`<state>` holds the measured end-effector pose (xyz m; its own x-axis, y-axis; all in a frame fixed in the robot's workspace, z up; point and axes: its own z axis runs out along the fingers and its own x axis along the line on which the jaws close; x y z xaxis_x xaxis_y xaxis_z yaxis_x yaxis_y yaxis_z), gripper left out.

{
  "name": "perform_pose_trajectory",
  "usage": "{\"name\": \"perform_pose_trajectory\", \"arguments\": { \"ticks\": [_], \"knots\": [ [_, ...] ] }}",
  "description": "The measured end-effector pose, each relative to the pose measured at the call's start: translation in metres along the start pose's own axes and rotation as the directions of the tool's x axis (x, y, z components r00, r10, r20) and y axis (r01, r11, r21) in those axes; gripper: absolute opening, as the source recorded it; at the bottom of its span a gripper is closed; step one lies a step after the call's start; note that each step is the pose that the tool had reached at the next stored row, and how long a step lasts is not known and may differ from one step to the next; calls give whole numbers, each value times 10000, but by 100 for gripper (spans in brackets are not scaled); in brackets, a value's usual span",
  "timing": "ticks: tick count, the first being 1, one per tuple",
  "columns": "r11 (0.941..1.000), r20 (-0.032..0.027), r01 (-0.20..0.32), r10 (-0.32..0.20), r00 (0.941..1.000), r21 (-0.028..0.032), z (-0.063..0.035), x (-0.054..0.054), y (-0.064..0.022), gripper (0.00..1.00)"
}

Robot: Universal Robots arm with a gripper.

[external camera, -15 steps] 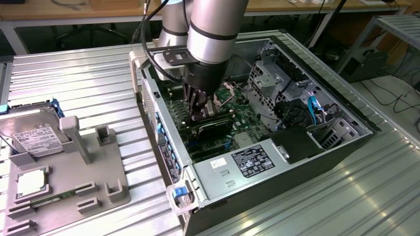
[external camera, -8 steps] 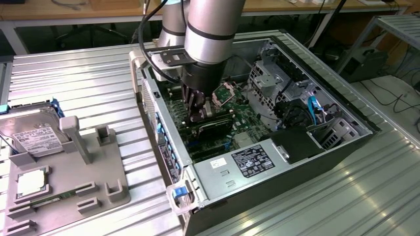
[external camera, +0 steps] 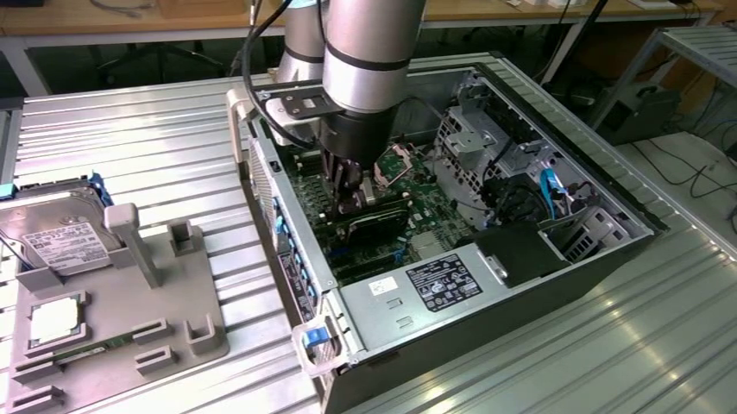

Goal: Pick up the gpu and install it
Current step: 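Press down on the gpu until it lock into place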

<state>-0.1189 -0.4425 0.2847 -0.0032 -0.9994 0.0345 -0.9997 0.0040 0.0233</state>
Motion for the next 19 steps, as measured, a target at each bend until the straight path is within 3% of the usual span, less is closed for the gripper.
{"name": "perform_pose_trajectory", "arguments": {
  "ticks": [3, 7, 19],
  "knots": [
    [9999, -3, 114, -114, 9999, 18, 2, -1, 31, 11],
    [9978, -17, 661, -661, 9978, 36, 7, 0, 33, 11],
    [9977, -17, 681, -681, 9977, 37, 106, -8, 53, 11]
  ]
}}
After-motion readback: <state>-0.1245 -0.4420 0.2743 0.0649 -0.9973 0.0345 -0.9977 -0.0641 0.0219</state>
